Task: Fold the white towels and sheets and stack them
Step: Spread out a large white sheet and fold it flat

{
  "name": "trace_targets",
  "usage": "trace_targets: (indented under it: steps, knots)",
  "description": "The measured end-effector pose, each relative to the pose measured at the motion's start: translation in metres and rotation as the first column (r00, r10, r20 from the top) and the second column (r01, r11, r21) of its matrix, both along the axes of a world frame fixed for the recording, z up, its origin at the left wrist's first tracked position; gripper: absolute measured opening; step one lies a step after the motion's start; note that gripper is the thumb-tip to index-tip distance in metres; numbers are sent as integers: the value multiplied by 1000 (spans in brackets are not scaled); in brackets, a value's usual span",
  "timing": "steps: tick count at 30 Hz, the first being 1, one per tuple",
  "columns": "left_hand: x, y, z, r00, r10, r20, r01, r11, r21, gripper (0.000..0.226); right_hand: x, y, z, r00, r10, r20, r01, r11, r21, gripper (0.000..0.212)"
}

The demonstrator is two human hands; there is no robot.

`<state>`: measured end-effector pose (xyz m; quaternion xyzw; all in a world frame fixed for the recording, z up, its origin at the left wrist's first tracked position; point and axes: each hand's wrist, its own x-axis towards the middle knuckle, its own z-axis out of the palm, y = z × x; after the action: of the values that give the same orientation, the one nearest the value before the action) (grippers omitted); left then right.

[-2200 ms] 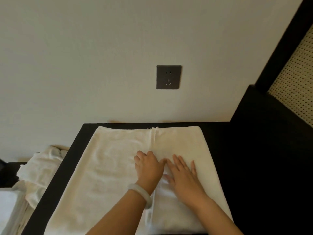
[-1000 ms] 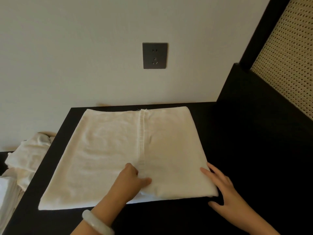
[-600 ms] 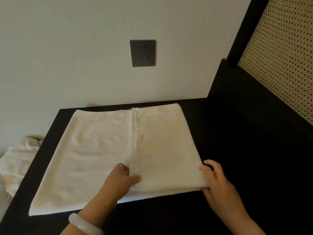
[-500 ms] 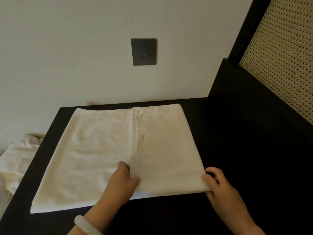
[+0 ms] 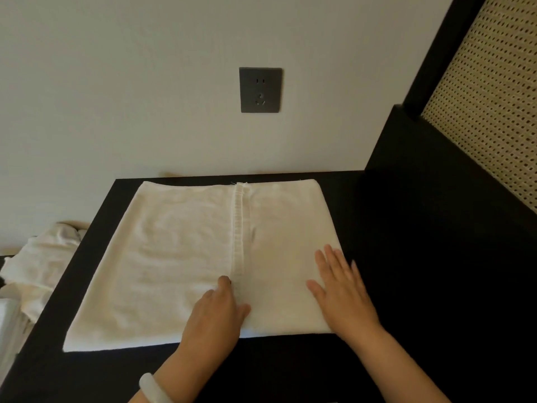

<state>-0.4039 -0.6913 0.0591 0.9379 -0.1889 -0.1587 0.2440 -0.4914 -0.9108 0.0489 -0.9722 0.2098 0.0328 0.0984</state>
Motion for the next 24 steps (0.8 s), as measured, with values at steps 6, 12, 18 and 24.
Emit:
trace_targets:
  steps: [6, 12, 18, 24]
  knots:
    - [0, 6, -8, 999, -51, 7, 51, 997, -55, 79, 24, 8, -3, 996, -82, 20, 83, 988, -128, 76]
    - [6, 16, -9, 977, -206, -52, 209, 976, 65, 65, 97, 78, -9, 971, 236, 47, -237, 972, 3, 63]
    - [64, 76, -5, 958, 132, 254, -162, 982, 100, 35, 135, 90, -15, 967, 245, 76, -247, 969, 17, 68]
    - [124, 124, -12, 950, 251, 189, -303, 887, 348, 65, 138, 93, -25, 965, 262, -3, -262, 965, -17, 69]
